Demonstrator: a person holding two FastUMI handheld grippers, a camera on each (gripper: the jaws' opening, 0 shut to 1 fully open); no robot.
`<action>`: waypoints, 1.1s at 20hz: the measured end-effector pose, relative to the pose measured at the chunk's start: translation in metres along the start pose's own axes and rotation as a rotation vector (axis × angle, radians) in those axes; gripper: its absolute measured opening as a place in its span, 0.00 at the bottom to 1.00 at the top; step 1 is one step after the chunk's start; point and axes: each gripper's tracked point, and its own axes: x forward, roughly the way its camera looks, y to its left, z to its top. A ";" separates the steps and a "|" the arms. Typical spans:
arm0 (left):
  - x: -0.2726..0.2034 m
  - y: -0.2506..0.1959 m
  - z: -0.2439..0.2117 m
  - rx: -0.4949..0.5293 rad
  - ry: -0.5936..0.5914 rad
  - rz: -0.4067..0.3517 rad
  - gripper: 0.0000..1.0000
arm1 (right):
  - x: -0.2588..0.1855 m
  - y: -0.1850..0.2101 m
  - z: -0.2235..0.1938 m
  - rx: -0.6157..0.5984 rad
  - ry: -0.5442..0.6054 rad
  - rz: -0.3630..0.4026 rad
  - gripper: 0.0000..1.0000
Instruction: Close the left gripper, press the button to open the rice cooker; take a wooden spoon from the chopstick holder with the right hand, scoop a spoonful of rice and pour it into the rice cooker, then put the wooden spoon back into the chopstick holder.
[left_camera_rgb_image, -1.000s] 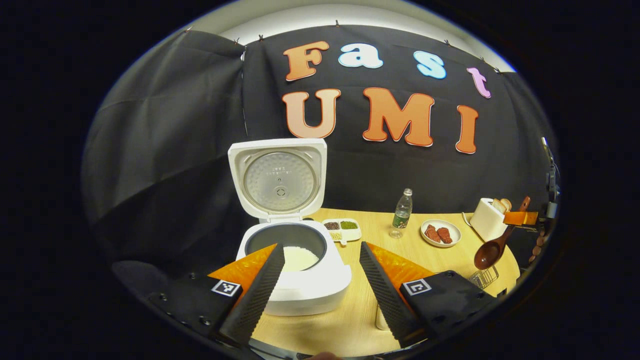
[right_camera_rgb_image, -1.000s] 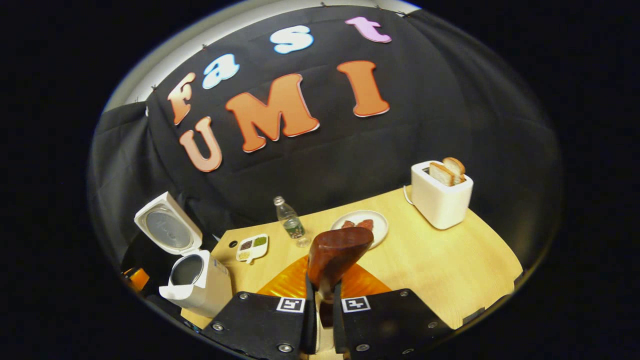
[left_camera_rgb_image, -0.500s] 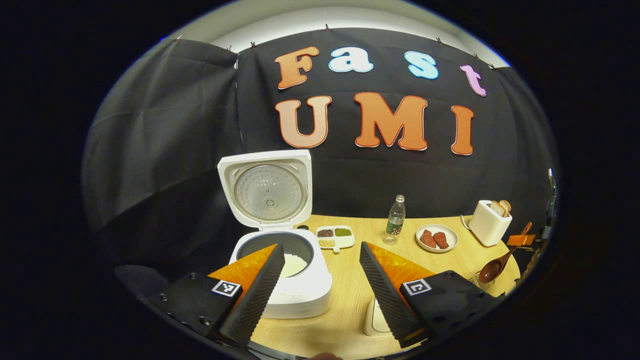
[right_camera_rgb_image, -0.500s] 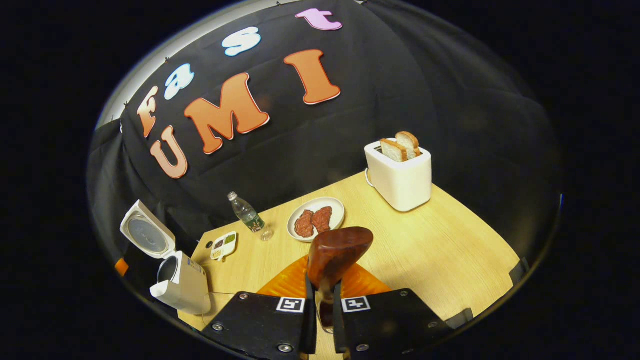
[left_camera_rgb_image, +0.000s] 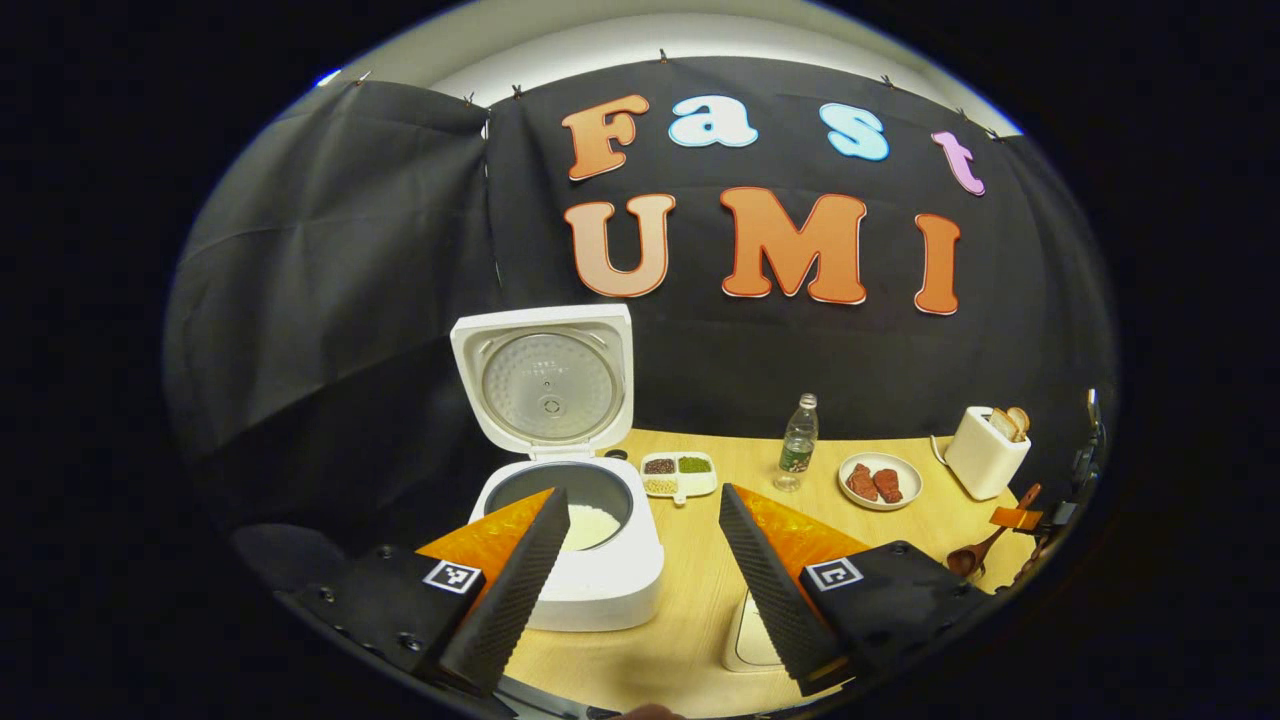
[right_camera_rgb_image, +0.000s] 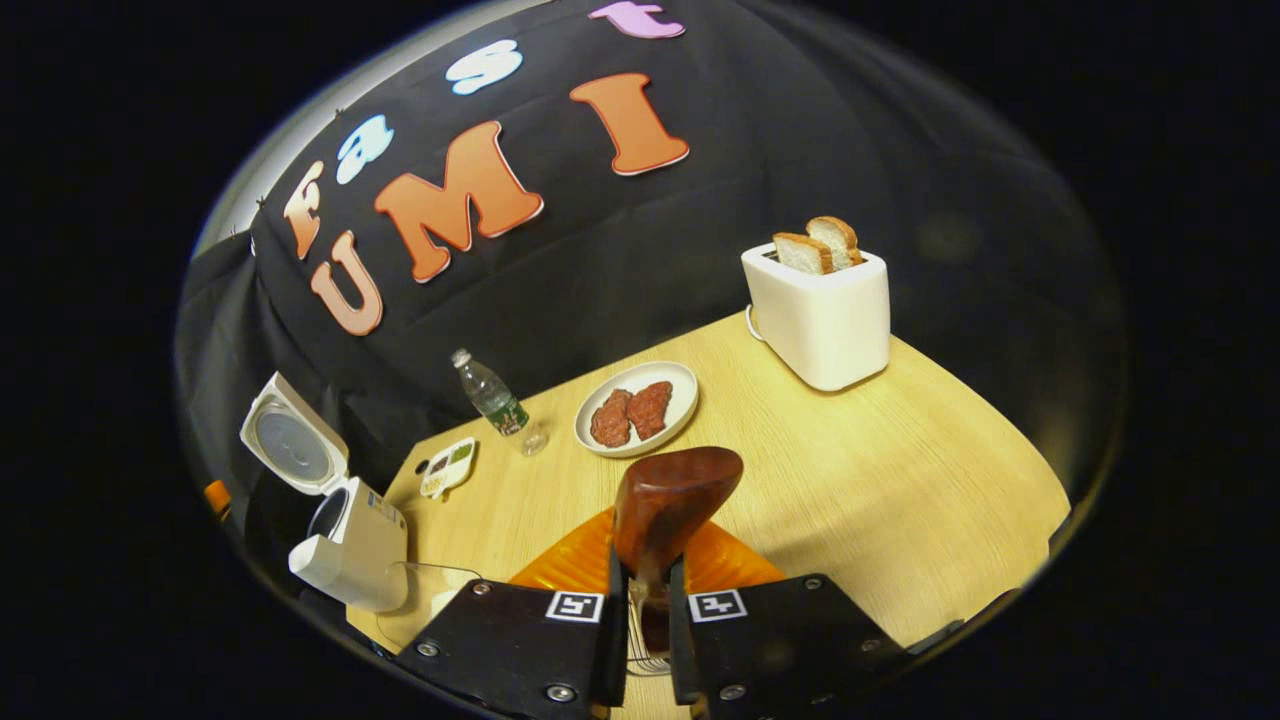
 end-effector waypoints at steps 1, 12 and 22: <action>0.003 -0.001 0.004 -0.009 -0.019 -0.018 1.00 | 0.000 -0.006 -0.004 0.024 0.011 -0.006 0.18; 0.094 0.117 0.091 -0.087 -0.074 0.072 1.00 | -0.023 -0.030 -0.012 0.025 0.016 -0.131 0.48; 0.200 0.138 0.187 -0.058 -0.165 0.003 0.98 | -0.120 -0.051 0.044 -0.033 -0.175 -0.325 0.82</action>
